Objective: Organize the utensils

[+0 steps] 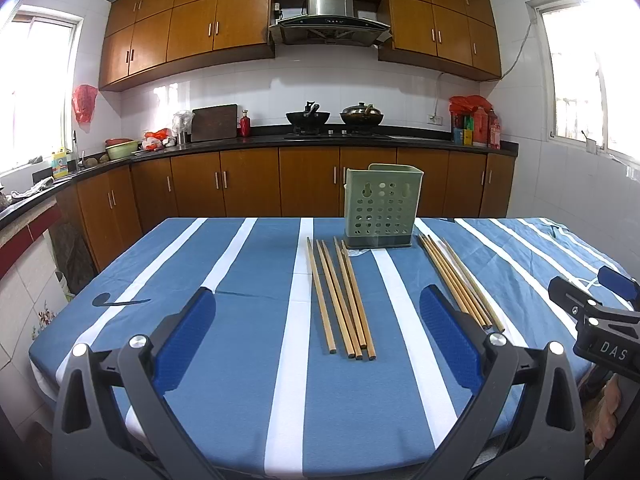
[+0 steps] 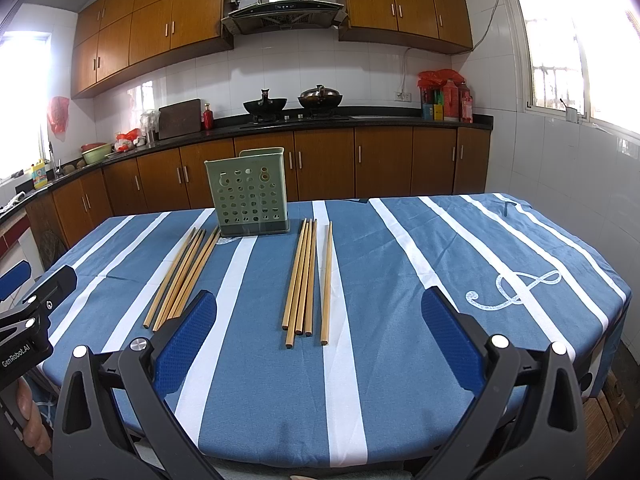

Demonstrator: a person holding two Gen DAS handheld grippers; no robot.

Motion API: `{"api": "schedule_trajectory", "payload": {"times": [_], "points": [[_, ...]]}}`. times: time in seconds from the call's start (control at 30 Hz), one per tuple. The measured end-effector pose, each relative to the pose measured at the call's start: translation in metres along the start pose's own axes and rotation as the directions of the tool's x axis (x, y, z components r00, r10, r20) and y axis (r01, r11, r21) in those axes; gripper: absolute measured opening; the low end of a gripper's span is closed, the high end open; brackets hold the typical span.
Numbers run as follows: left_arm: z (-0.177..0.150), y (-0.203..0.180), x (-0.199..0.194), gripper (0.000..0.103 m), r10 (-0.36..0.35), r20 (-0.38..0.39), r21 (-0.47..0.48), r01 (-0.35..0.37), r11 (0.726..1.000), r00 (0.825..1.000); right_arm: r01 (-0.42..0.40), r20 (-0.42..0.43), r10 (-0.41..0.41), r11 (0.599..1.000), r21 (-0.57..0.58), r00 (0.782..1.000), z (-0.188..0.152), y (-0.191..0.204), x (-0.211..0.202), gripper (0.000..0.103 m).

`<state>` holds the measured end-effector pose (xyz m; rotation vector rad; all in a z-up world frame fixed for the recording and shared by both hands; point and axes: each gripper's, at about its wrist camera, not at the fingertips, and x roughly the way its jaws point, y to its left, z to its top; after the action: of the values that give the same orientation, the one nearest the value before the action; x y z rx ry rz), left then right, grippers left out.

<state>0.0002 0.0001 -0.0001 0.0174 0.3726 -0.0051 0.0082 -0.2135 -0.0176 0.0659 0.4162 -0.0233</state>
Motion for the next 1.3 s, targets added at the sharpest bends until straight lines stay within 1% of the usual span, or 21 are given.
{"api": "schedule_trajectory", "payload": {"times": [1.3], "points": [[-0.0002, -0.0002, -0.0009, 0.099, 0.003, -0.002, 0.000, -0.003, 1.000, 1.000, 0.000, -0.002, 0.000, 1.000, 0.001, 1.000, -0.0005, -0.0004, 0.0007, 0.101]]}}
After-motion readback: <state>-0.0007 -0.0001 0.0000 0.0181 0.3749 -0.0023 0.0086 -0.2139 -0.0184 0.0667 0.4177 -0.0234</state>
